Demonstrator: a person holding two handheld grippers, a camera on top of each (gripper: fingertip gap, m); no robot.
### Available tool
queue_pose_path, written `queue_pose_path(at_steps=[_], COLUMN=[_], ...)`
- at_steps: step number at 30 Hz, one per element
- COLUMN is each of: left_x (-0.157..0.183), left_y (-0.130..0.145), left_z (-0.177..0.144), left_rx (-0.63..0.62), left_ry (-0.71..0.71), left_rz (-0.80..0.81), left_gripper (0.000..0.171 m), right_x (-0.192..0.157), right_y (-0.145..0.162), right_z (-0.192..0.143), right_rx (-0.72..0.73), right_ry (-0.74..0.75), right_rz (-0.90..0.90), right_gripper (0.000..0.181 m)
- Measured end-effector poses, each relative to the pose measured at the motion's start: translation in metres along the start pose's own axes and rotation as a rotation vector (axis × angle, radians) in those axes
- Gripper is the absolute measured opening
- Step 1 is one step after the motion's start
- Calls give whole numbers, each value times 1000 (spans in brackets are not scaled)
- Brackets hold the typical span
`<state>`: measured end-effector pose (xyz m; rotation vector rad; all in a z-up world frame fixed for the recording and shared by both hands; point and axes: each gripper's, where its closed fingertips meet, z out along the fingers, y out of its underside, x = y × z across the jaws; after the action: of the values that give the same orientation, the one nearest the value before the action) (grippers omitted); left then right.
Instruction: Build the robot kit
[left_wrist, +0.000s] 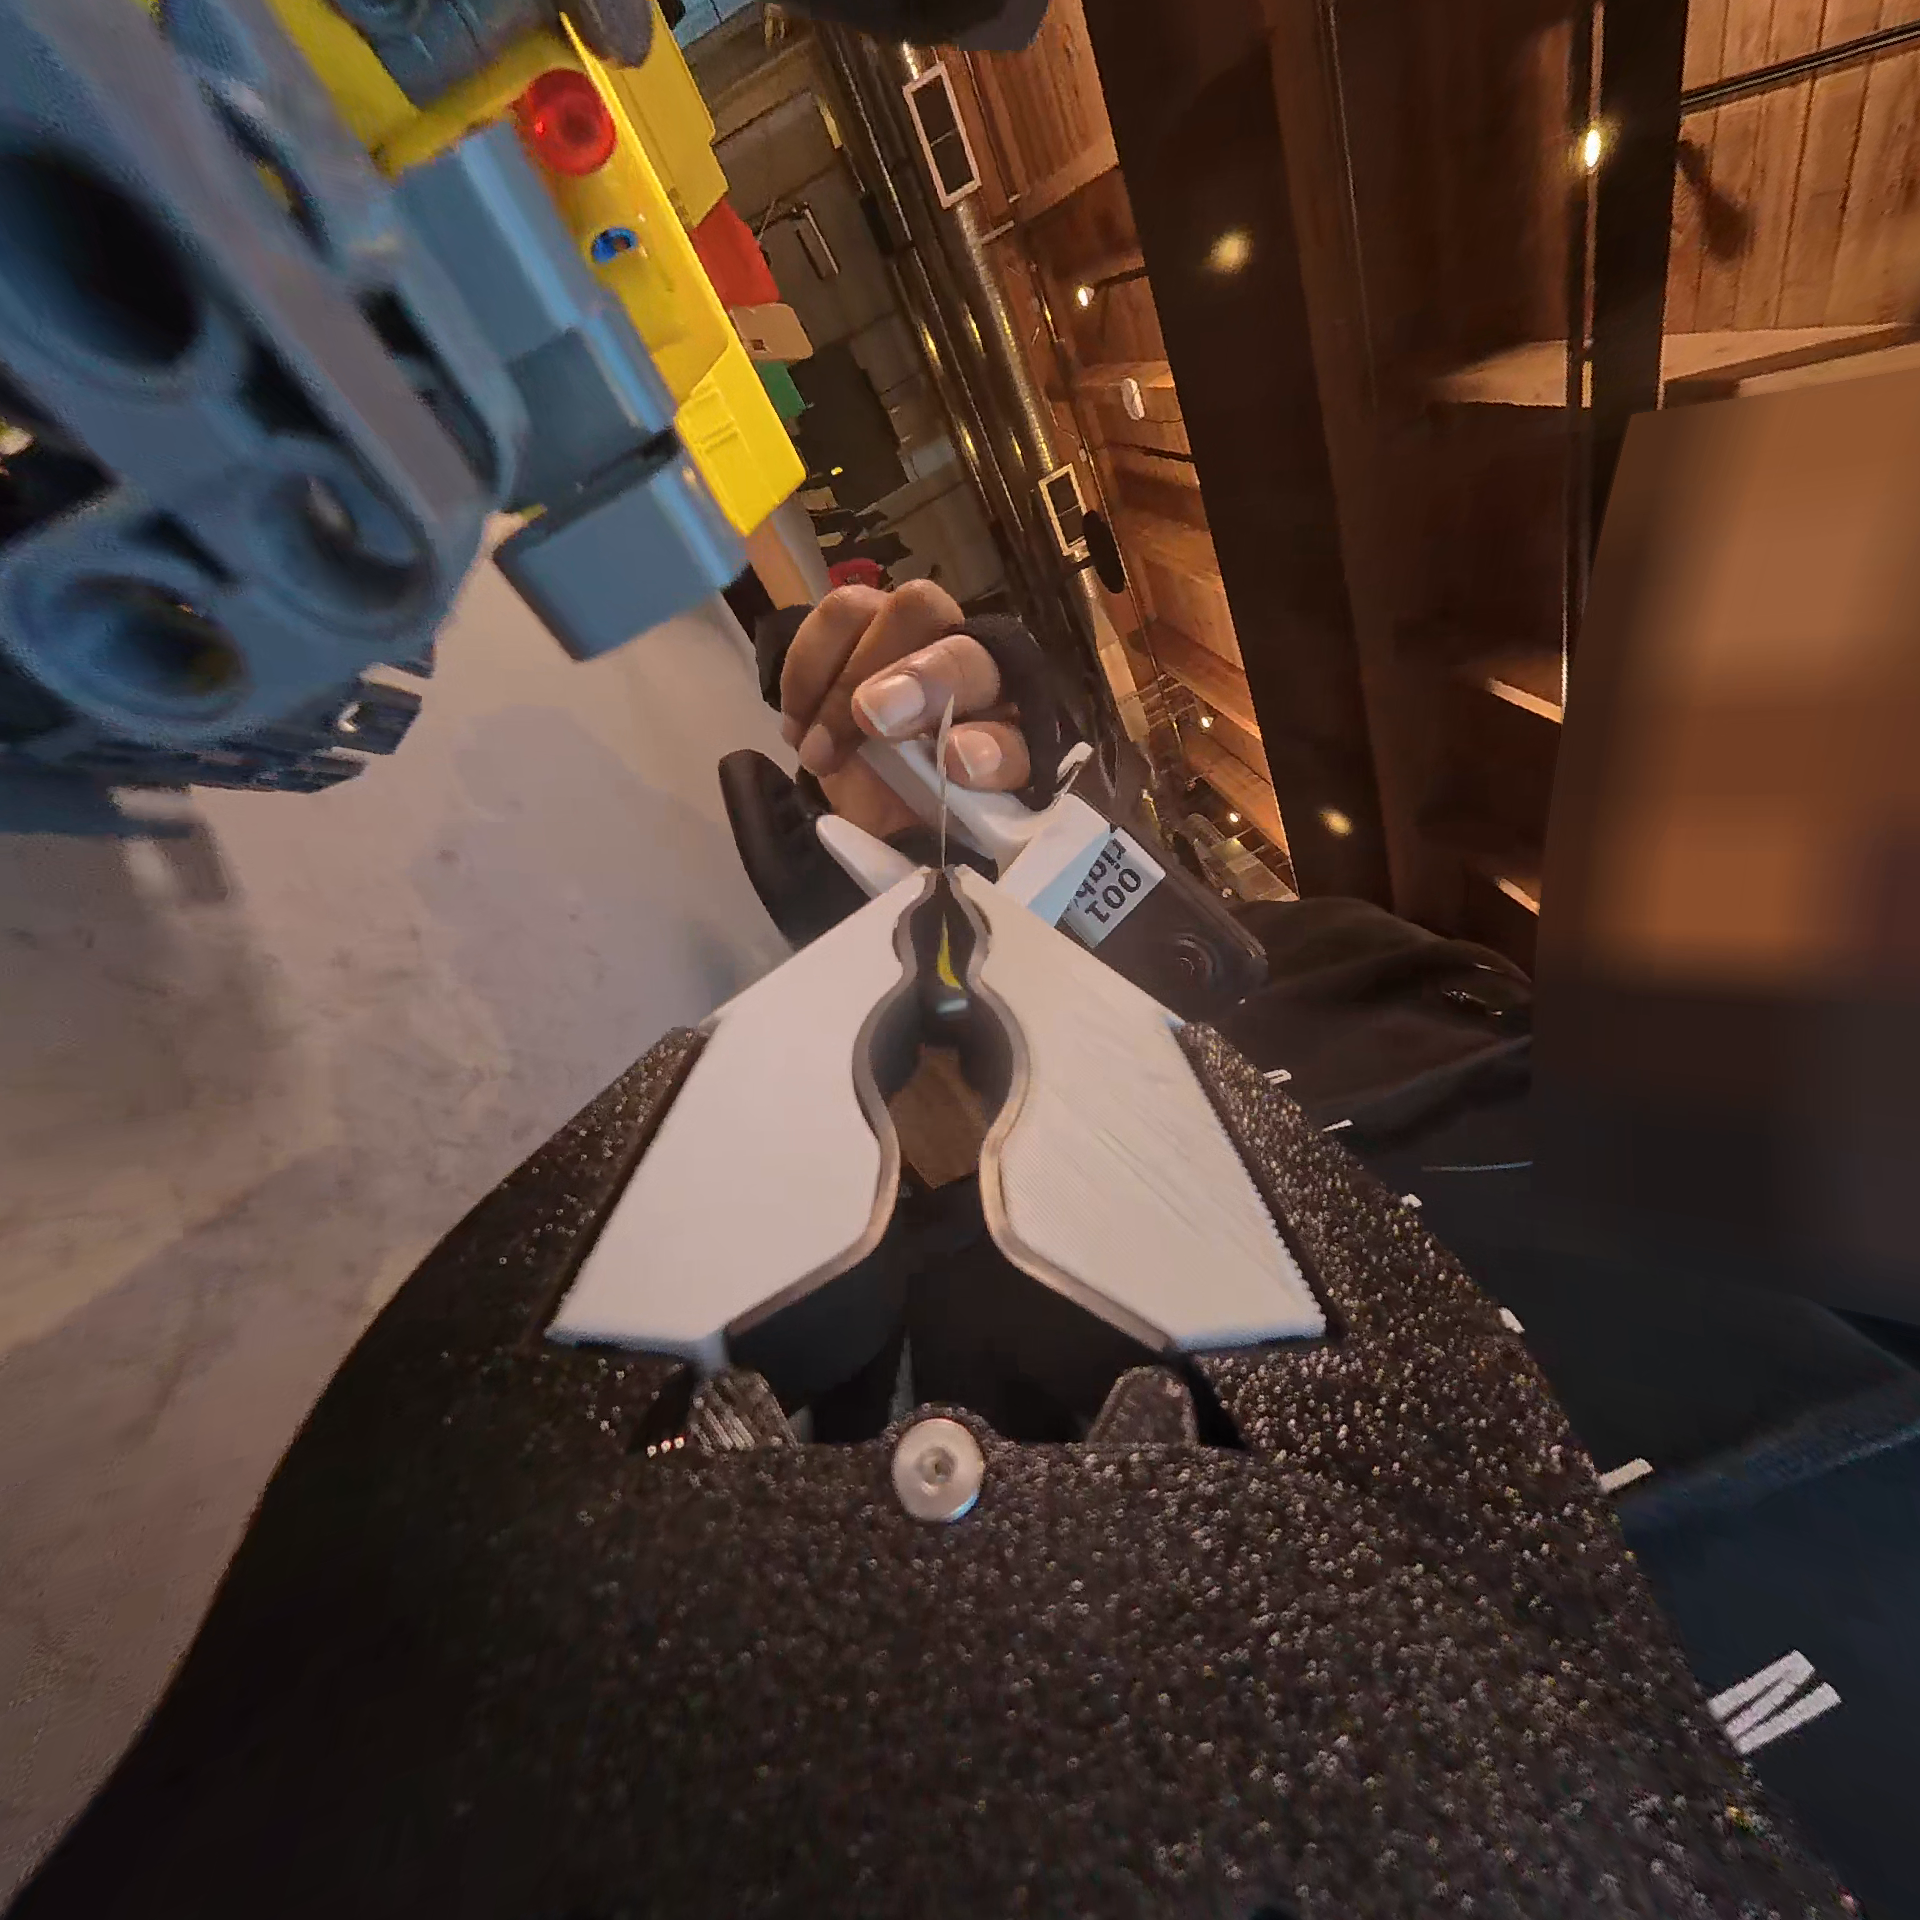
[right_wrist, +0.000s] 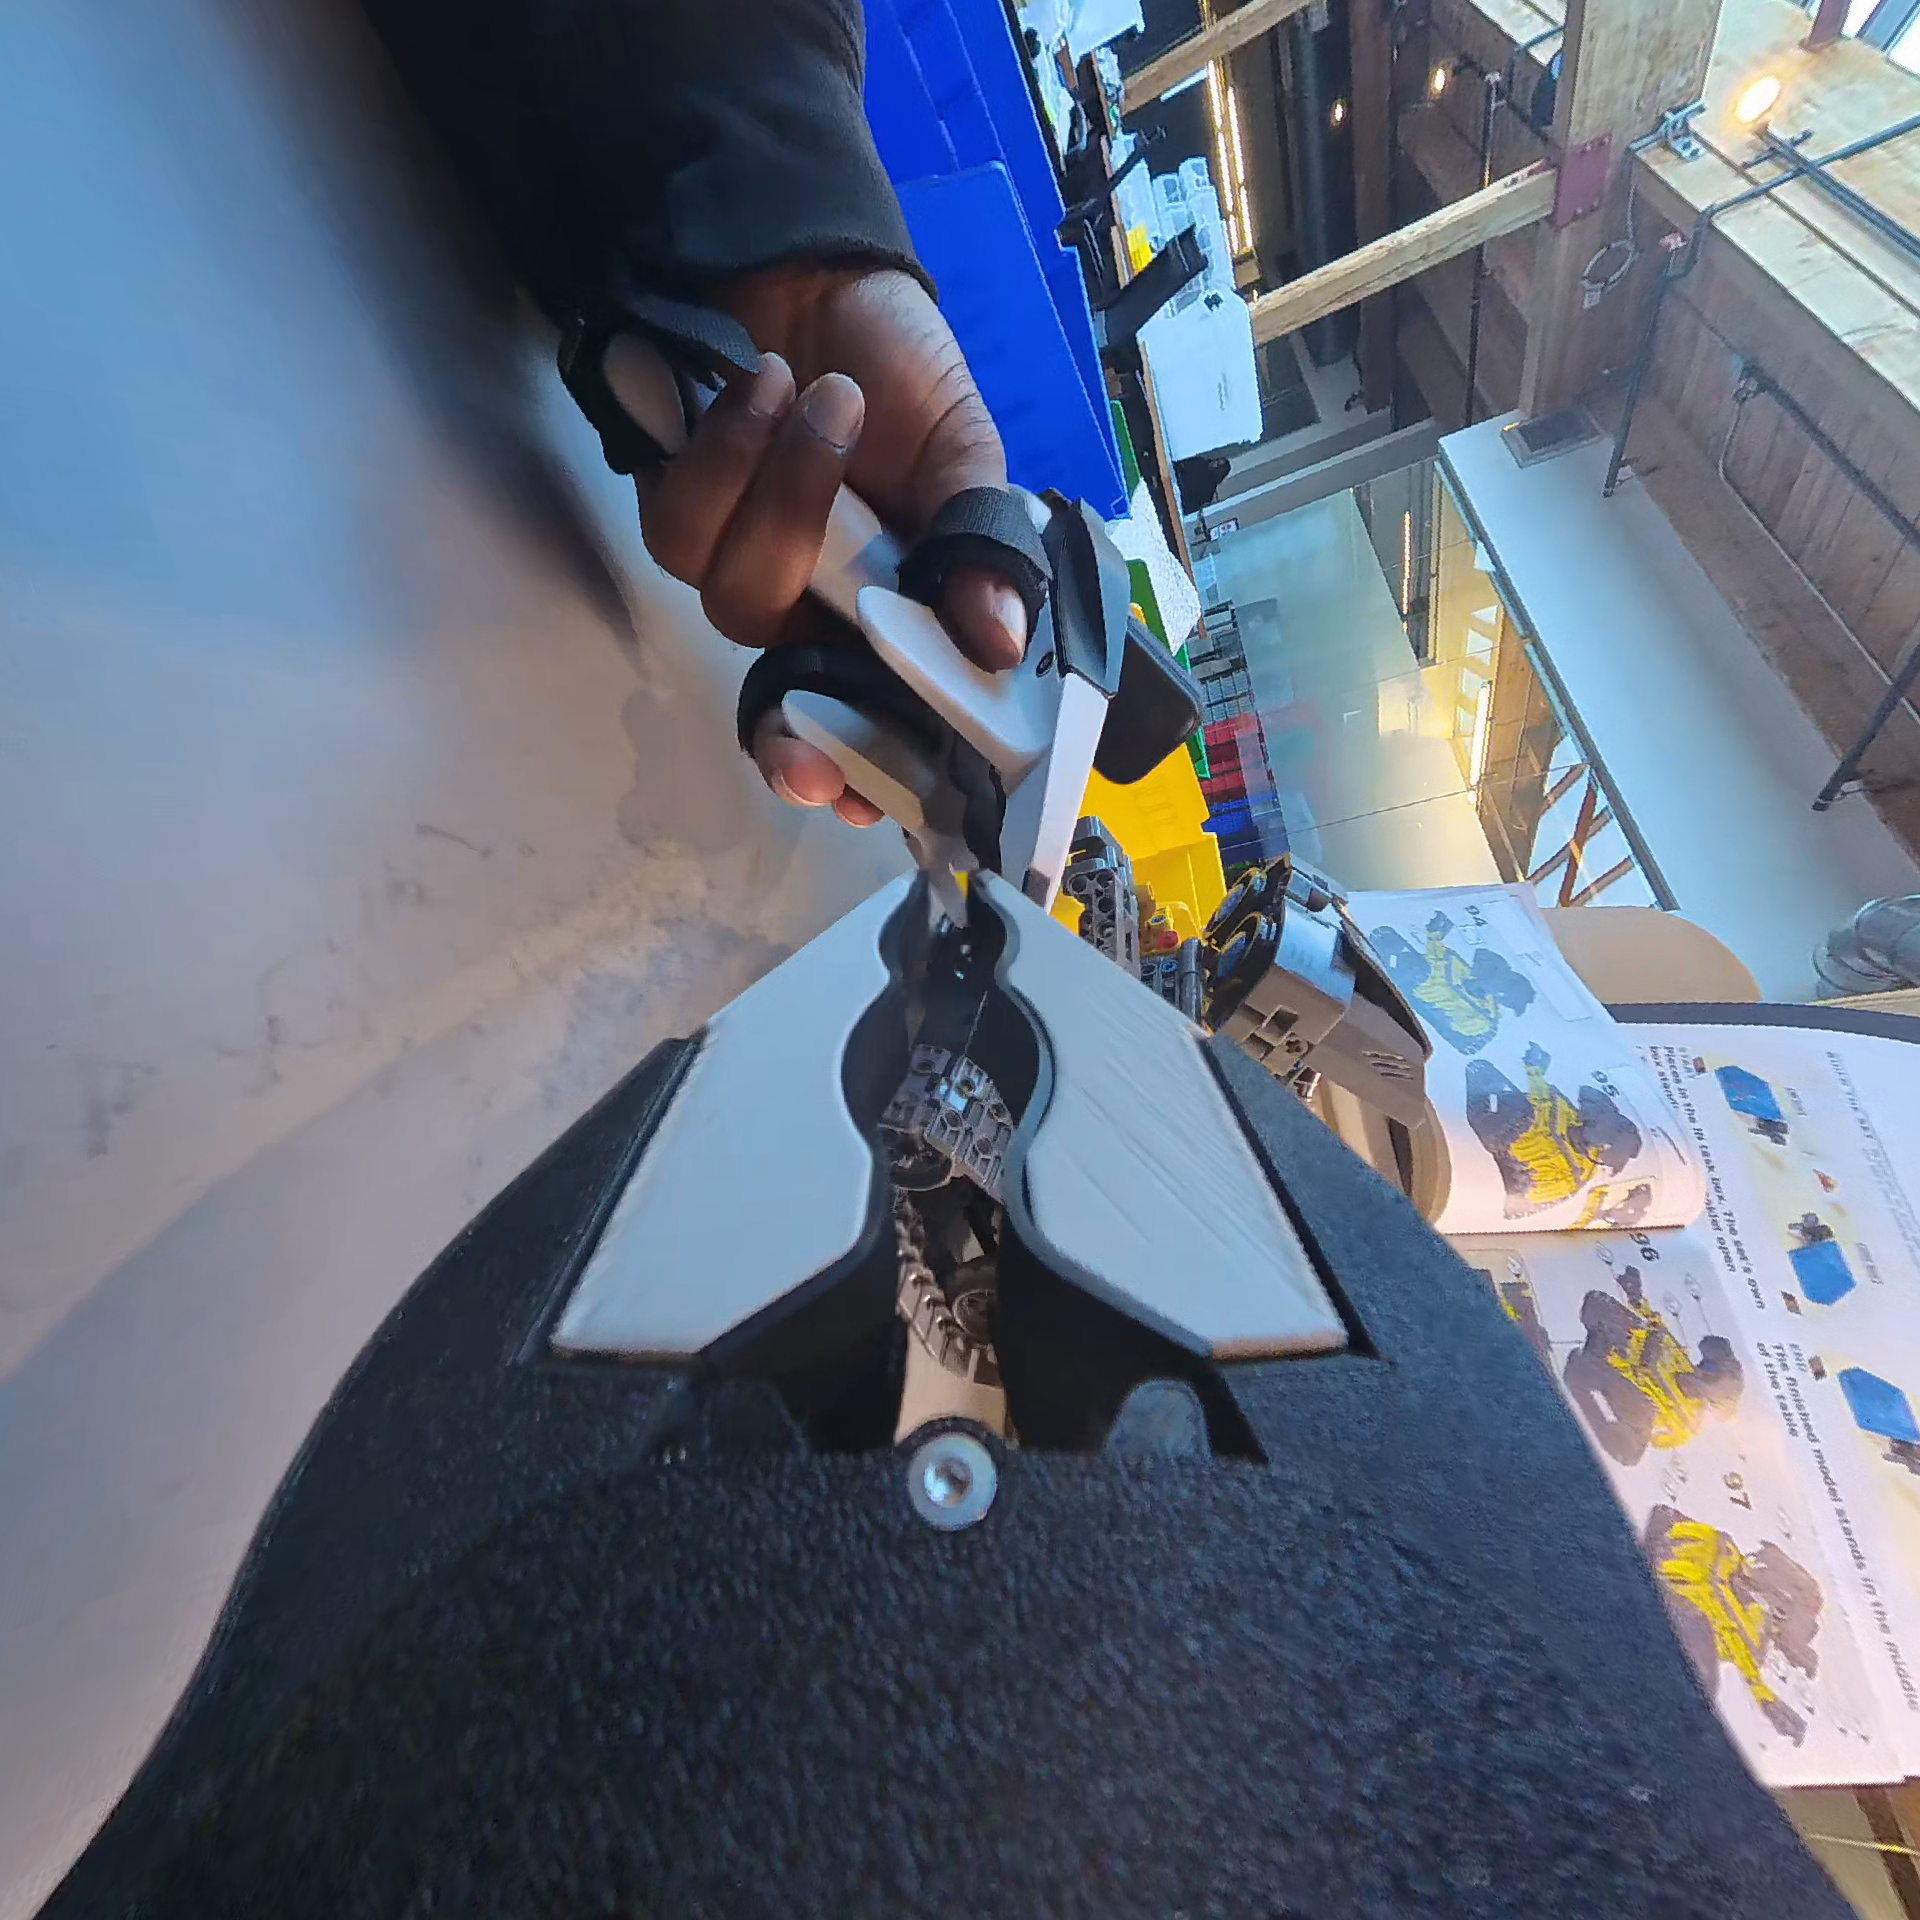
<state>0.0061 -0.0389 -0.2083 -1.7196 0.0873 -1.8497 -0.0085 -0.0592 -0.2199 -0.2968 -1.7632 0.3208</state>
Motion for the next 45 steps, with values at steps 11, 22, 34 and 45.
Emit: queue_pose_path(at_steps=[11, 22, 34, 45], left_x=[25, 50, 50, 37], left_y=[-49, -64, -61, -59], left_z=[-24, -23, -20, -32], left_rx=[304, 479, 463, 334], left_ry=[-51, -119, -130, -123], left_rz=[333, 607, 622, 495], left_gripper=[0, 0, 0, 28], right_x=[68, 61, 77, 67], right_y=[9, 2, 4, 11], right_z=[-16, 23, 20, 10], right_rx=[317, 428, 471, 322], right_ry=[91, -14, 42, -183], right_rz=[1131, 1692, 1685, 1520], right_gripper=[31, 12, 0, 0])
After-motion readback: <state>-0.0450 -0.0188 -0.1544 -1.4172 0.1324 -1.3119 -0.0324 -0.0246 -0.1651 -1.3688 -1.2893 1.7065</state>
